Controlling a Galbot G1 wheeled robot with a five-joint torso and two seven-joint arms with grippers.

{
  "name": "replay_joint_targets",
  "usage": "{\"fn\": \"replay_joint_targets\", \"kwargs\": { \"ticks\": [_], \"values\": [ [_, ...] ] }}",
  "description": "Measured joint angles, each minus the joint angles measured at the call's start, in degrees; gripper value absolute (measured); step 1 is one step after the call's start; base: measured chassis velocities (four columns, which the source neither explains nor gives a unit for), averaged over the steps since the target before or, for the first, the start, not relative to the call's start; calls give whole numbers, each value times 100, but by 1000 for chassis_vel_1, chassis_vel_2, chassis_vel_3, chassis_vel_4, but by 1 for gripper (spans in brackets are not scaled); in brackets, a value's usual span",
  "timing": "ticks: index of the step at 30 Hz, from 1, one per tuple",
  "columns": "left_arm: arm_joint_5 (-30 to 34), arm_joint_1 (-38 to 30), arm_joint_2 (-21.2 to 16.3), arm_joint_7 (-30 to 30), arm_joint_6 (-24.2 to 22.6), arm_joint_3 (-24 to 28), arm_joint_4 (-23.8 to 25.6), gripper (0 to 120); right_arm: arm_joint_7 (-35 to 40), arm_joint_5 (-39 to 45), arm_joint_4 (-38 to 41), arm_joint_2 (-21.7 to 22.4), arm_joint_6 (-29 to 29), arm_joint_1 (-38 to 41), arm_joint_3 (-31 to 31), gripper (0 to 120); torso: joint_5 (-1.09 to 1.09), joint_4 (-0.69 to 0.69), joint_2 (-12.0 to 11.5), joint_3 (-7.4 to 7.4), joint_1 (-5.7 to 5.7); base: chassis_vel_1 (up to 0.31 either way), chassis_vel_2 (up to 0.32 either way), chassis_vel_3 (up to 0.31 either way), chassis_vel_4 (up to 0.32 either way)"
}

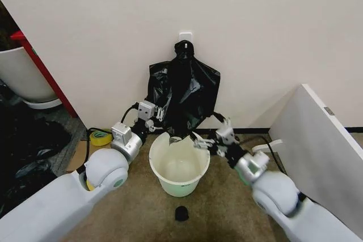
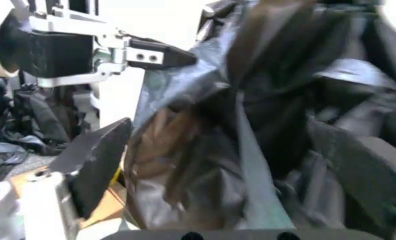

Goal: Place the garbage bag over the trash bin.

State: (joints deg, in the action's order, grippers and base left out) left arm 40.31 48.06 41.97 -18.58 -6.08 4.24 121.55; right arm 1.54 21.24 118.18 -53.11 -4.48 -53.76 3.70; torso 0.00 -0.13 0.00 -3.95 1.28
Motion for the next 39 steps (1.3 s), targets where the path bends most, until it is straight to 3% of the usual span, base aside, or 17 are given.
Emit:
{"fn": "replay_joint_targets", "kwargs": {
  "ticks": [2, 6, 19, 26, 33, 39],
  "values": [
    [-7, 36, -8, 0, -1, -34, 13, 0, 19, 0, -65, -40, -54, 102, 80, 89, -1, 0, 0, 0, 0, 0, 0, 0, 0],
    [-68, 298, -73, 2, -2, -268, 141, 0, 197, 45, -583, -311, -228, 510, 299, 71, 1, 1, 0, 0, 0, 0, 0, 0, 0],
    [-145, 472, -66, 10, 38, -387, 207, 0, 332, 139, -813, -338, -231, 725, 335, 25, 1, -1, 0, 0, 0, 0, 0, 0, 0],
    [-153, 492, -70, 12, 70, -396, 223, 0, 82, 218, -863, -224, 283, 638, 302, 0, 2, -1, 0, 0, 0, 0, 0, 0, 0],
    [-187, 607, -105, 13, 89, -474, 307, 0, -7, 512, -760, -125, 408, 466, 209, 0, 2, -1, 0, 1, 0, 0, 0, 0, 0],
    [-163, 1051, -219, 44, 145, -866, 789, 0, 128, 1499, -110, 40, 403, -2, -266, 0, 2, -1, 0, 1, 0, 0, 0, 0, 0]
  ]
}}
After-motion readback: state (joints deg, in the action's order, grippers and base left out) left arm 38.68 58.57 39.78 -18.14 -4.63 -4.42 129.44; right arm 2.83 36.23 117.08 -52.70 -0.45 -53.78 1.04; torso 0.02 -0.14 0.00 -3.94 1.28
